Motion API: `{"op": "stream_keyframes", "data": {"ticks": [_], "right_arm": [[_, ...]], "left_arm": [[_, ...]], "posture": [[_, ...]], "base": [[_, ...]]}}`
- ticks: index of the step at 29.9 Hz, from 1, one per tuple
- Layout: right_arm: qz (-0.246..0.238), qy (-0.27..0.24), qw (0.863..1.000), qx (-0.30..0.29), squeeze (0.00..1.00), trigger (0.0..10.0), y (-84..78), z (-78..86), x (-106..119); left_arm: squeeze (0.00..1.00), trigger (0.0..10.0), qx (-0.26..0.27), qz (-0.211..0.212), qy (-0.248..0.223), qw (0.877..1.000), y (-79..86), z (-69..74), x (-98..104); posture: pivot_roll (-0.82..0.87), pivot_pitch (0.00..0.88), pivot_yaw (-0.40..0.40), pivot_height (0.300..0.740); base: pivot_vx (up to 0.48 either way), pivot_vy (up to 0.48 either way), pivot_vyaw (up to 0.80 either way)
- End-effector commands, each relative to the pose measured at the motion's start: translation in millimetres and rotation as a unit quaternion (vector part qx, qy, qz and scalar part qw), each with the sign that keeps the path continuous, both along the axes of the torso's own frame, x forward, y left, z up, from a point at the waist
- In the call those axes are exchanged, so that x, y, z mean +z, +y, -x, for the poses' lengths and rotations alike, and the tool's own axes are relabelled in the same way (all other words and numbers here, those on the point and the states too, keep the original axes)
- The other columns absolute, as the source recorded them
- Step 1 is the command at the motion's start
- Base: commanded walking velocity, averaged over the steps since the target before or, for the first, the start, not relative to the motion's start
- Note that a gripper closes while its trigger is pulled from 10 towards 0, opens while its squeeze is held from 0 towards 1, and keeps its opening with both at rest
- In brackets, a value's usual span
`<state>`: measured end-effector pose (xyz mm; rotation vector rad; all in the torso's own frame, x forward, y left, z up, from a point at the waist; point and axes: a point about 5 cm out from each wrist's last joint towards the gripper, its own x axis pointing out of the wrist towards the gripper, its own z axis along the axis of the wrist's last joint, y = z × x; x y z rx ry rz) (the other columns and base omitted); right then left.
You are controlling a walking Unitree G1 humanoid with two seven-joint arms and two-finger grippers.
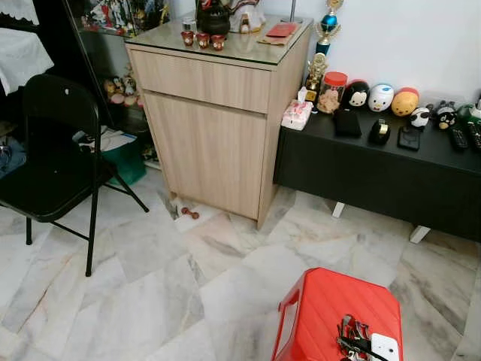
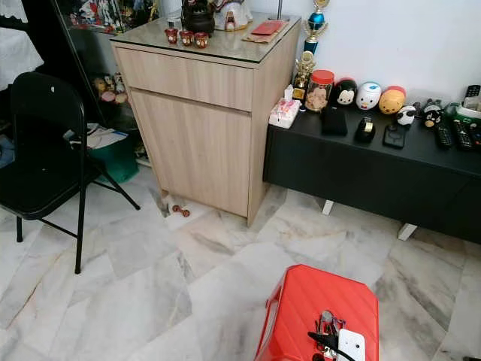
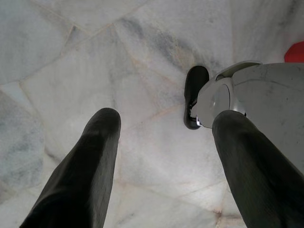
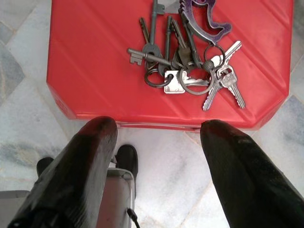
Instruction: Hang keys on a hook
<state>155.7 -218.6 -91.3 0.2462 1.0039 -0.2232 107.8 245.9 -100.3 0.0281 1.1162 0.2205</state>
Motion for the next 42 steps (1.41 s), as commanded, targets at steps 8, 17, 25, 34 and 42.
{"op": "stream_keyframes", "data": {"ticks": [8,17,25,34,42], "right_arm": [[0.017,-0.018,0.999,0.022,0.00,10.0,-2.8,-6.3,4],[0.017,-0.025,0.999,0.020,0.00,10.0,-3.2,-6.8,4],[0.010,-0.031,0.999,0.017,0.00,10.0,-2.2,-6.2,4],[0.008,-0.040,0.999,0.008,0.00,10.0,-1.5,-6.8,5],[0.017,-0.143,0.989,0.027,0.00,10.0,22.3,-61.1,30]], "left_arm": [[0.00,10.0,-0.001,0.000,0.001,1.000,-0.4,0.3,0],[0.00,10.0,-0.005,0.002,0.003,1.000,-1.1,0.5,0],[0.00,10.0,-0.010,0.000,0.005,1.000,-0.6,1.6,-1],[0.00,10.0,0.008,-0.007,-0.011,1.000,2.2,0.9,1],[0.00,10.0,0.056,-0.016,-0.098,0.994,6.4,-8.2,9]], "posture": [[0.15,0.000,-0.049,0.740],[0.15,0.000,-0.051,0.700],[0.15,0.000,-0.045,0.678],[0.15,0.000,-0.043,0.678],[0.14,0.000,-0.040,0.678]], "base": [[0.000,0.000,0.00],[0.000,0.000,0.00],[0.000,0.000,0.00],[0.000,0.000,0.00],[0.000,0.000,0.00]]}}
